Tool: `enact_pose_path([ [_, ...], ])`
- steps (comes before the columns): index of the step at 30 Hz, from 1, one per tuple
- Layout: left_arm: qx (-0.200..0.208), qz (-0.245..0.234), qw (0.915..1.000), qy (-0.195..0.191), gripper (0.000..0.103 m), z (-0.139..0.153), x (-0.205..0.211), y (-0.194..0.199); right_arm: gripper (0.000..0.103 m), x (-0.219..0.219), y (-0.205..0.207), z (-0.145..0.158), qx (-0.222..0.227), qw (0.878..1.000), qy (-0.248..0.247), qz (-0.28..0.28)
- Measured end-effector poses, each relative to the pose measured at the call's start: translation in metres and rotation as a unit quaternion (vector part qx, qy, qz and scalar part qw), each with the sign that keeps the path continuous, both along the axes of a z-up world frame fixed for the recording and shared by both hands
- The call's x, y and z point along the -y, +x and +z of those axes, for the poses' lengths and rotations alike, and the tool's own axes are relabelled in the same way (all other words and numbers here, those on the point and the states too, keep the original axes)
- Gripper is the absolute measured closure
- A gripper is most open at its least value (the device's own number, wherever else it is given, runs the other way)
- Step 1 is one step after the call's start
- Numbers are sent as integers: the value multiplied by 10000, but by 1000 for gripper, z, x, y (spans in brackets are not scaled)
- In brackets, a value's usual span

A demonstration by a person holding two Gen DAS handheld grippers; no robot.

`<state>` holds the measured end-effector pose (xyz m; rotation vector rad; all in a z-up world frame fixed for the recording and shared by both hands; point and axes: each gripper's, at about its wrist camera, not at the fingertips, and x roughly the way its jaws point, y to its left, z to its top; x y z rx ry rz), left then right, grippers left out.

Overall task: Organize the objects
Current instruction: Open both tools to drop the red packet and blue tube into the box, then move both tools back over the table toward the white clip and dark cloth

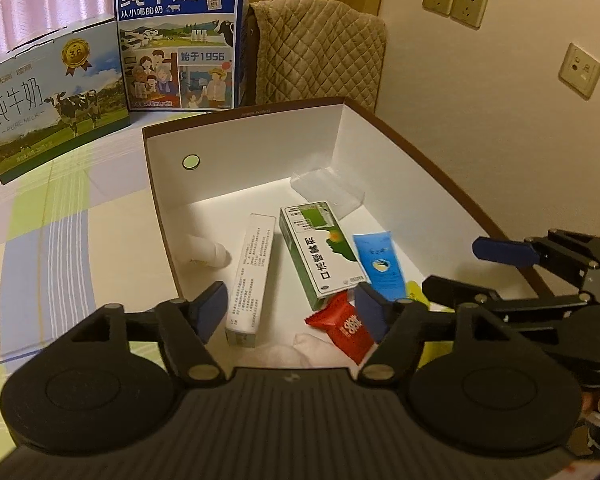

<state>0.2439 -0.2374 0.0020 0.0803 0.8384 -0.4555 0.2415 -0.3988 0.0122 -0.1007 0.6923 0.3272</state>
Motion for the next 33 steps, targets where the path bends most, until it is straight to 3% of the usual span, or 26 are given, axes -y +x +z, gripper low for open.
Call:
enact_pose_path([
  [5,-78,-64,9998,-177,22,7,-9,-12,35,5,-17,10,-96,9995,302,-77],
  [16,8,-68,9993,-361,16,29,-52,-52,32,8,-55,37,-219,9951,906,-338],
  [25,50,204,9987,-473,16,43,-108,-86,31,-24,-86,46,-260,9950,954,-163],
  [33,142,588,9968,-523,16,49,-165,-109,31,-90,-104,52,-348,9928,1034,486],
])
